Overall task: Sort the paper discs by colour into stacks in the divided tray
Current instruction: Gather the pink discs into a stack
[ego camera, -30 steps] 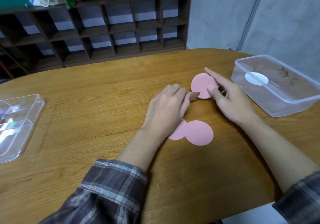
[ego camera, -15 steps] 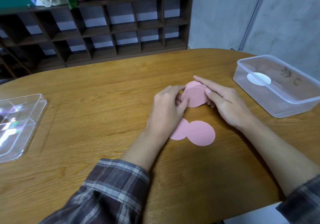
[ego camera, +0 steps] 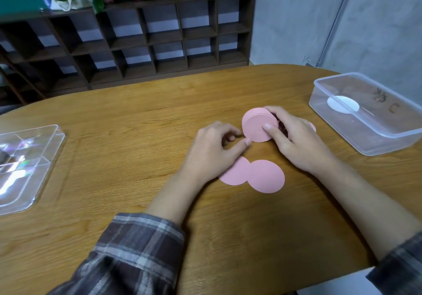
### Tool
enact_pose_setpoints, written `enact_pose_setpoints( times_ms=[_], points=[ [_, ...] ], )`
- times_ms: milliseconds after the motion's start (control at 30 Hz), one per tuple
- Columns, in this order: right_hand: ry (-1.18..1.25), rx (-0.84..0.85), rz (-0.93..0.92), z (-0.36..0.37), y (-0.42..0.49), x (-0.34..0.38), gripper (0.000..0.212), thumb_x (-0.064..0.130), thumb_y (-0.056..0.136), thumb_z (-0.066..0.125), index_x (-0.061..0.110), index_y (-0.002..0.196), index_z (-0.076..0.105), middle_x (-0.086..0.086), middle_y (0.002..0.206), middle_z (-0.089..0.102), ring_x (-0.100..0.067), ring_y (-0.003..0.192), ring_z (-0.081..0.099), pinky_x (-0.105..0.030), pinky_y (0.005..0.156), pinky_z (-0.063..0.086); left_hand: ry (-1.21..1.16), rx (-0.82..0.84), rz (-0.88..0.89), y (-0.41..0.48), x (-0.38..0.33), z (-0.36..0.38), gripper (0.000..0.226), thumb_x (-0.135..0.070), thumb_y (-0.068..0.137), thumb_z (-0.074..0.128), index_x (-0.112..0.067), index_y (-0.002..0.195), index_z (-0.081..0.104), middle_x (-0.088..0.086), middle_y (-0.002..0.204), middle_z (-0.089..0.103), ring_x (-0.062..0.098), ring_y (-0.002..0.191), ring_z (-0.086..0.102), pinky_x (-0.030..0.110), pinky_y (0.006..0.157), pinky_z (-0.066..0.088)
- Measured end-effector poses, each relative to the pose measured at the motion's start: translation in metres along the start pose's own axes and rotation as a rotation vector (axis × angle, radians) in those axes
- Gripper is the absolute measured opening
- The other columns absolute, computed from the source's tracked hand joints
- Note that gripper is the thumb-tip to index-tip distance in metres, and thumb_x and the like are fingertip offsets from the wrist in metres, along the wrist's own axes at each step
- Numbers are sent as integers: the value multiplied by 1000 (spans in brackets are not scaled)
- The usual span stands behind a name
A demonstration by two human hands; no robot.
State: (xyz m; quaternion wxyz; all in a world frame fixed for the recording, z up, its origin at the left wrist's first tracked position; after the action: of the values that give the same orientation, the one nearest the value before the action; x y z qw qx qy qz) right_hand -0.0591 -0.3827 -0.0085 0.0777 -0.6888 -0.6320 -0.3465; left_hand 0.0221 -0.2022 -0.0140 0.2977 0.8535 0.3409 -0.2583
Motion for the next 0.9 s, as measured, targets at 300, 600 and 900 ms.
enact_pose_setpoints(
  times_ms=[300, 600, 900],
  points=[
    [-7, -27, -11, -2, -1, 2, 37, 30, 105, 55, 28, 142, 53, 5, 112, 68, -4, 95, 56, 0, 78, 34, 38, 275, 89, -24, 9, -10, 46, -55, 78, 85, -35, 118, 75, -17, 131, 59, 1, 125, 52, 21, 109, 36],
    [24, -47, -11, -1, -2, 9, 54, 25, 104, 59, 32, 155, 44, 5, 124, 70, -18, 99, 63, -3, 83, 37, -155, 26, 32, -16, 7, -19, 12, -21, 85, 85, -21, 86, 74, -3, 87, 67, 7, 70, 53, 11, 69, 39],
    [170, 26, -11, 11, 0, 7, 48, 20, 107, 52, 38, 152, 47, 47, 82, 55, 10, 84, 56, -8, 85, 38, -391, -133, -16, -12, 7, -16, 12, -14, 90, 81, -17, 96, 70, -3, 74, 61, 8, 63, 52, 19, 60, 45]
  ],
)
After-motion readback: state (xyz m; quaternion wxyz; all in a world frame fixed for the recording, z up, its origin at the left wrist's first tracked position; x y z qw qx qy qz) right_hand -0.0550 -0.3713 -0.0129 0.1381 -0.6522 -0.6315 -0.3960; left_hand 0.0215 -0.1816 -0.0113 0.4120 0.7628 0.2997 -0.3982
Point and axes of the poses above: each hand's wrist, its own y-axis towards the middle knuckle, its own z-axis out of the palm, x = y × z, the point moved 6 cm from there along y, towards the middle knuckle
